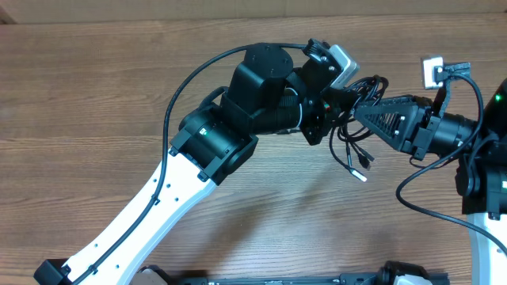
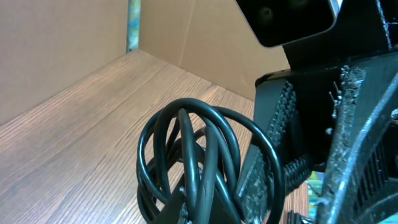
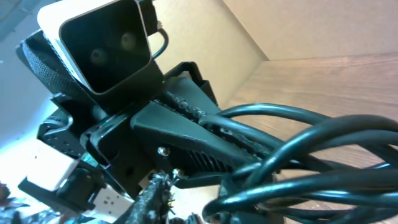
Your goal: Untangle cables
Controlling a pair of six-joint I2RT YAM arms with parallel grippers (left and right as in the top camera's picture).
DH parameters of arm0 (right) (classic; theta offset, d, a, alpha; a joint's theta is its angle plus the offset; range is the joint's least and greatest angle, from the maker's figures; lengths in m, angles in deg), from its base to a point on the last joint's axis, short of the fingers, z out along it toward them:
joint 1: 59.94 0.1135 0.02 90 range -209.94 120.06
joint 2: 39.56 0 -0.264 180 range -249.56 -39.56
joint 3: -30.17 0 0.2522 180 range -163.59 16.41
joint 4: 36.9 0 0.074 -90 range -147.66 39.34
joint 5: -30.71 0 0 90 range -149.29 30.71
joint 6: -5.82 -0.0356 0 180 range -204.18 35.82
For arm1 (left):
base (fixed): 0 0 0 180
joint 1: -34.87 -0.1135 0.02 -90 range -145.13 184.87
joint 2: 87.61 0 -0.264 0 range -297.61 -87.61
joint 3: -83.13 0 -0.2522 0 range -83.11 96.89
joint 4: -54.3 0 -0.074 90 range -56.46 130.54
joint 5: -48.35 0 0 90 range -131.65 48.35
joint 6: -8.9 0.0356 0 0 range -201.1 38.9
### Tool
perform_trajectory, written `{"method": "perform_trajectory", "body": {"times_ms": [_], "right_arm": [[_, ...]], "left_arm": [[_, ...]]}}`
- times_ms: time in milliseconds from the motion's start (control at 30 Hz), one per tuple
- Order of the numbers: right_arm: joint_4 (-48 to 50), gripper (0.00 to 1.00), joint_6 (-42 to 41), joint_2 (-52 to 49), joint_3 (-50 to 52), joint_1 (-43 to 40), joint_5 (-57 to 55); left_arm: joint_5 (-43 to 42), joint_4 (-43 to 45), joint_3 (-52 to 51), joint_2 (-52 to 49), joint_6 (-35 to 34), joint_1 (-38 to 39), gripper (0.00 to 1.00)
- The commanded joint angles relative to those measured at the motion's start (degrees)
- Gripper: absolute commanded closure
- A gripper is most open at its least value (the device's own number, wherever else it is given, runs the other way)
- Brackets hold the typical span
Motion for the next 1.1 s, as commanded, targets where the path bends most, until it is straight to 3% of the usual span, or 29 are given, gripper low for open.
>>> {"method": "perform_trajectory", "body": {"times_ms": [0, 67, 233, 400, 600, 833, 1067], "right_arm": [[0.8, 0.85, 0.0, 0.2, -0.7, 0.0, 1.8], [1.5, 0.96, 0.0, 0.2, -0.7, 0.0, 1.8], [6.1, 0.96, -1.2, 0.2, -0.7, -0.1, 4.9], [17.4, 0.96, -8.9, 0.2, -0.7, -1.0, 6.3], [28.0, 0.96, -15.6, 0.2, -0.7, -4.4, 4.9], [29.1, 0.96, -19.7, 0.2, -0.7, -11.6, 3.7], [28.9, 0.96, -19.7, 0.2, -0.7, -18.6, 4.9]], "left_arm": [[-0.8, 1.1, 0.9, -0.2, -0.6, 1.0, 0.96], [-0.7, 1.1, 0.9, -0.2, -0.6, 1.0, 0.96], [-0.7, 0.2, 0.9, -0.2, 1.6, 0.9, 0.96], [-0.9, -1.6, 0.9, -0.2, 5.5, 0.9, 0.96], [-9.8, -1.6, 0.9, -0.2, 13.3, 0.9, 0.96], [-11.6, -4.9, 0.9, -0.2, 18.3, 0.9, 0.96], [-11.7, -4.8, 0.9, -0.2, 18.3, 0.8, 0.96]]}}
